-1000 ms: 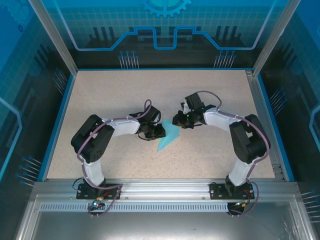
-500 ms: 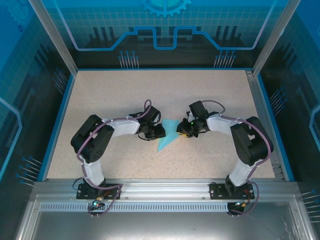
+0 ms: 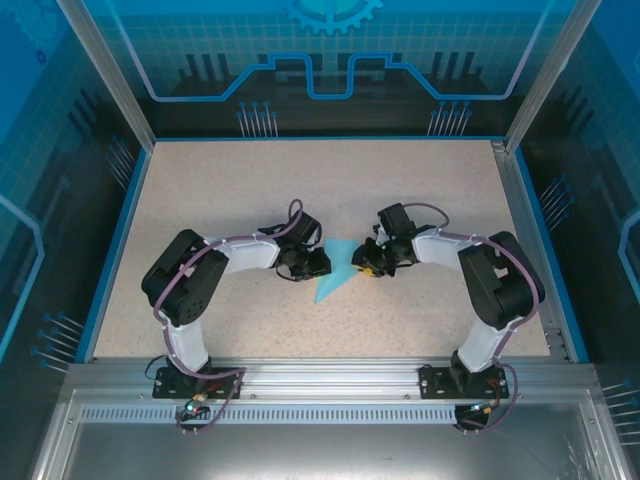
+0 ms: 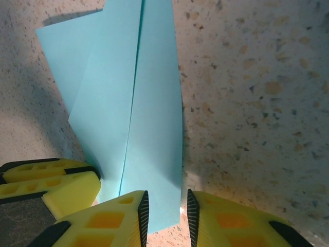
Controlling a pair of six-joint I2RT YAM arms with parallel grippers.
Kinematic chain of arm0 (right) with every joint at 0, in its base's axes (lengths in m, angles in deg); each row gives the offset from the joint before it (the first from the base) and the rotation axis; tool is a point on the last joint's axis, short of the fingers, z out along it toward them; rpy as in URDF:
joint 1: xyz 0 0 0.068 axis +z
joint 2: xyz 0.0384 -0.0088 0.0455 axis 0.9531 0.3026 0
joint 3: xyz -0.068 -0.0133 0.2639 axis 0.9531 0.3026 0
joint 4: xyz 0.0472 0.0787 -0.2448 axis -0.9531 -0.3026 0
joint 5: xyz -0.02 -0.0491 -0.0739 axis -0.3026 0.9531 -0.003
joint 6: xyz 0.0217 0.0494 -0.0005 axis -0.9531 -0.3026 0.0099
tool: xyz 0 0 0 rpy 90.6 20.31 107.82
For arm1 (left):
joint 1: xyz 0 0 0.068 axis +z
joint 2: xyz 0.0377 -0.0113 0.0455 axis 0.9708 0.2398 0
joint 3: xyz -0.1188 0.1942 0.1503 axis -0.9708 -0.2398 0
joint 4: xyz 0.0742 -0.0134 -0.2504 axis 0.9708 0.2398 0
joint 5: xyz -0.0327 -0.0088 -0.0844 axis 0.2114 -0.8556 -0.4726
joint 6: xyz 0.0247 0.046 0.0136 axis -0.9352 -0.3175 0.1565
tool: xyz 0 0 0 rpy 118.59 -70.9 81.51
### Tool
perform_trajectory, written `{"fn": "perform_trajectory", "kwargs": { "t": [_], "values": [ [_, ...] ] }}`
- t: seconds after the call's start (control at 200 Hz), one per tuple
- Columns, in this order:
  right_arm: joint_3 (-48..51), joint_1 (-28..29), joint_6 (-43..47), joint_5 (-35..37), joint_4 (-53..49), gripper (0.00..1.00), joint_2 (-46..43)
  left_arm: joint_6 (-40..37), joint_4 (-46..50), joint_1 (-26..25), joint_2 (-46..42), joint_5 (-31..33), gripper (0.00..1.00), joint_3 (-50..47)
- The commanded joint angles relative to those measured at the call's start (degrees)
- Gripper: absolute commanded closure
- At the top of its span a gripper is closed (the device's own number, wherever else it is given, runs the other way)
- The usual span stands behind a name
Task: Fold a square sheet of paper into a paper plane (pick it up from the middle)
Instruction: Turn over the paper at the center of the table.
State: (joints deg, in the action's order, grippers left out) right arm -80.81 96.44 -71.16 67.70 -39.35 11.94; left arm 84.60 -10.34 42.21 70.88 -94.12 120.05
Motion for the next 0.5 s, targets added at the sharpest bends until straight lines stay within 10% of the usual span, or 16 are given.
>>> {"fn": "perform_trajectory", "kwargs": {
  "t": [0.0, 0.495],
  "values": [
    [0.7, 0.9, -1.4, -2.0, 1.7, 0.71, 1.3, -0.5, 1.9, 0.0, -0.4, -0.8, 0.80, -1.7],
    [0.7, 1.3, -4.2, -4.6, 8.4, 0.70, 3.0, 3.0, -1.2, 0.8, -1.7, -3.9, 0.80, -2.8]
  ]
}}
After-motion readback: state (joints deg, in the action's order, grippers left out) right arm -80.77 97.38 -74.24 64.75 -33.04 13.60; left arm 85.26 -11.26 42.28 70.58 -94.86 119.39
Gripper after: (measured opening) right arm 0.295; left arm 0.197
